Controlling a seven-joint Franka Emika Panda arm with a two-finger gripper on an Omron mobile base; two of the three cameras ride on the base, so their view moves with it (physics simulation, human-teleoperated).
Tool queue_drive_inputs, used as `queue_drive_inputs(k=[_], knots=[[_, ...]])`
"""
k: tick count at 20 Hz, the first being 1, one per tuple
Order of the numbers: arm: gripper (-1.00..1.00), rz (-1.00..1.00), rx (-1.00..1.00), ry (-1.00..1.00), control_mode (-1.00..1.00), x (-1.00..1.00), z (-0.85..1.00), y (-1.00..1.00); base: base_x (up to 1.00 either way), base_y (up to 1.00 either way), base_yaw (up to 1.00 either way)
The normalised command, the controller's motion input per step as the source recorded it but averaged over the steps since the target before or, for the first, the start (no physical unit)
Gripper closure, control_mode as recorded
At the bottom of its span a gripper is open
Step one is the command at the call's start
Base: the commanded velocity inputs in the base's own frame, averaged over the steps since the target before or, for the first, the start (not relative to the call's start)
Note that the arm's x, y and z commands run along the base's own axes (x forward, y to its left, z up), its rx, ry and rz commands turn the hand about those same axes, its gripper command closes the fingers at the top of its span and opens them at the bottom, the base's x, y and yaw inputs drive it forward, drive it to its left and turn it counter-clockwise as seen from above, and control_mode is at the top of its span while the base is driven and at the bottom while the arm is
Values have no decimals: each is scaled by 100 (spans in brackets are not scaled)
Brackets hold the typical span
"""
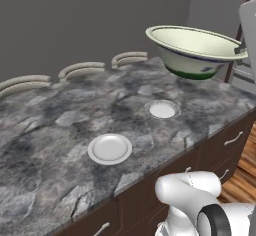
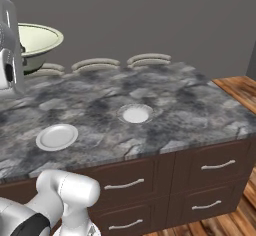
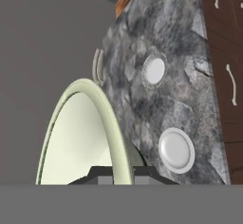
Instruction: Move the bowls from the cabinet to the plates on the dining table.
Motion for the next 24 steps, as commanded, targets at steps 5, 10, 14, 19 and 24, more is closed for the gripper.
queue_drive_inputs(k=[5, 10, 14, 19, 24], knots=[[100, 0, 0, 1, -100, -3, -22, -1, 0, 0, 0], [100, 1, 2, -1, -100, -9, -17, 0, 0, 0, 0], [100, 4, 8, 0, -100, 0, -21, 0, 0, 0, 0], [100, 0, 7, 0, -100, -7, -27, 0, 0, 0, 0], [100, 0, 10, 0, -100, 0, -21, 1, 0, 0, 0]])
